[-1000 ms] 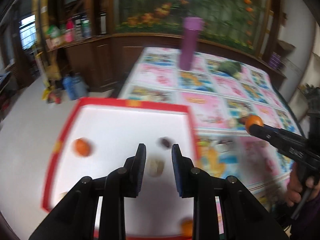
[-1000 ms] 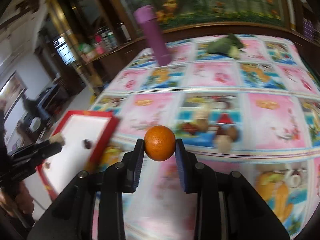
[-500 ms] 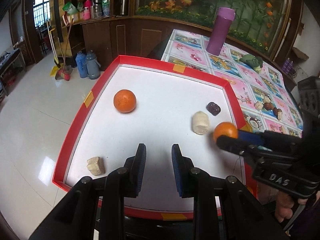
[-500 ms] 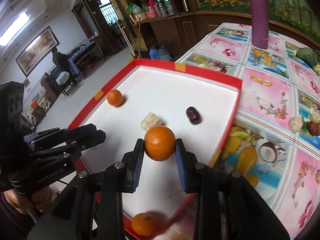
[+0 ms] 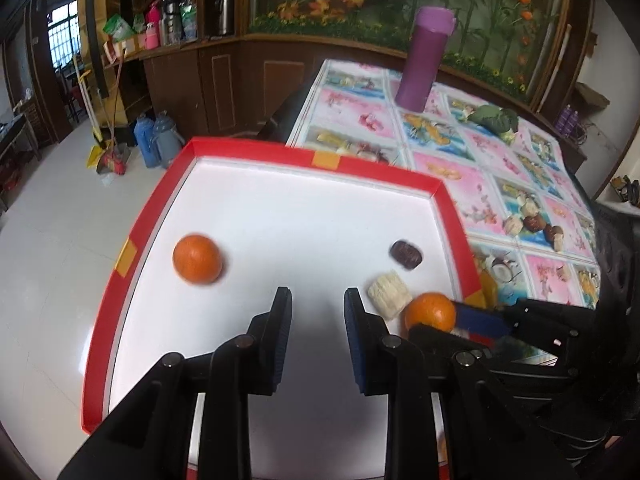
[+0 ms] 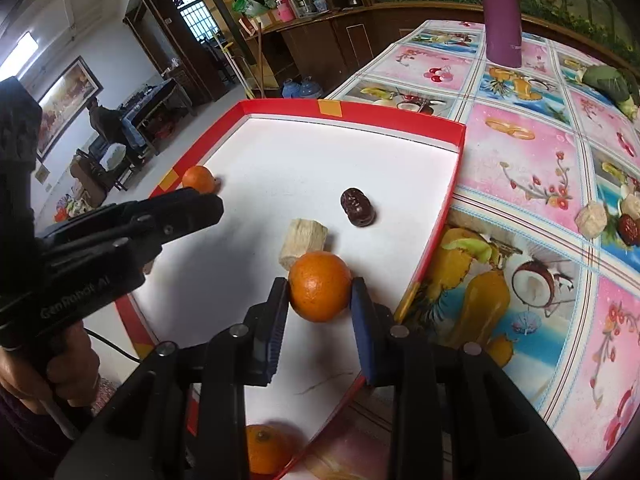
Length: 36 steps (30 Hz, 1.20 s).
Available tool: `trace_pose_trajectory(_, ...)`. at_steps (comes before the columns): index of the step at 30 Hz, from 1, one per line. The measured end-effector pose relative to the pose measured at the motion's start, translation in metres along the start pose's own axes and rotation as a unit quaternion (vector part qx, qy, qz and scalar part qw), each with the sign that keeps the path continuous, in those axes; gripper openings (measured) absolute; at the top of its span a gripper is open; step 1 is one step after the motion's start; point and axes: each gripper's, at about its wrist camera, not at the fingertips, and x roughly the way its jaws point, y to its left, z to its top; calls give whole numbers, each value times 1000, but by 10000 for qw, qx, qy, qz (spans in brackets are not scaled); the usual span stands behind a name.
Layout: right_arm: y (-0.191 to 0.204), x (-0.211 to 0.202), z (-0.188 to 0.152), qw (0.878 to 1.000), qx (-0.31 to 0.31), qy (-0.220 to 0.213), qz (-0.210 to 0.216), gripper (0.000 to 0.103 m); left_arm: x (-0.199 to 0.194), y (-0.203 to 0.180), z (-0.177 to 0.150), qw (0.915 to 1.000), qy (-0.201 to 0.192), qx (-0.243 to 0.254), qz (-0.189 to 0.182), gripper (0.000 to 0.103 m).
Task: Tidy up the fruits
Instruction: 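Lower the orange into the tray and open the right tool, then move both open tools back toward the fruit pile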
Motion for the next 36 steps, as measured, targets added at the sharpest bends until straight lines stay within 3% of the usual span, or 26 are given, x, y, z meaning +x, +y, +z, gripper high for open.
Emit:
trace_pose_trajectory(7, 9, 5, -2, 9994, -295, 112, 117, 35, -8, 21, -5, 9992, -6, -273, 291, 26)
trace_pose_trajectory(9, 7, -1, -4, 9989, -261, 100, 373, 37, -11, 22, -5, 9990, -10, -330, 313, 26)
trace_pose_trajectory(12, -1, -22, -9, 9965, -159, -165, 806, 42, -17, 13, -4, 9992, -47, -273, 279, 26)
trace_pose_trajectory(14, -8, -40, -13, 9957, -165, -438, 798, 49, -19, 3, -3, 9996, -62, -164, 220, 26)
trace_pose_trajectory(18, -37, -74, -25, 9955, -1, -844, 442, 53, -23, -26, -5, 9999, -86, 88, 16, 28)
trace_pose_trajectory(25, -129, -130, -64, 9874, 881, -1264, -354, 53, -18, -84, -6, 9981, 19, 540, -293, 28)
trace_pose_trajectory(31, -192, -153, -73, 9787, 1356, -1324, -784, 53, -11, -129, 2, 9949, 67, 933, -377, 28)
trace_pose_trajectory(36, -217, -149, -65, 9775, 1414, -1288, -893, 53, -1, -154, 12, 9933, 106, 1084, -377, 29)
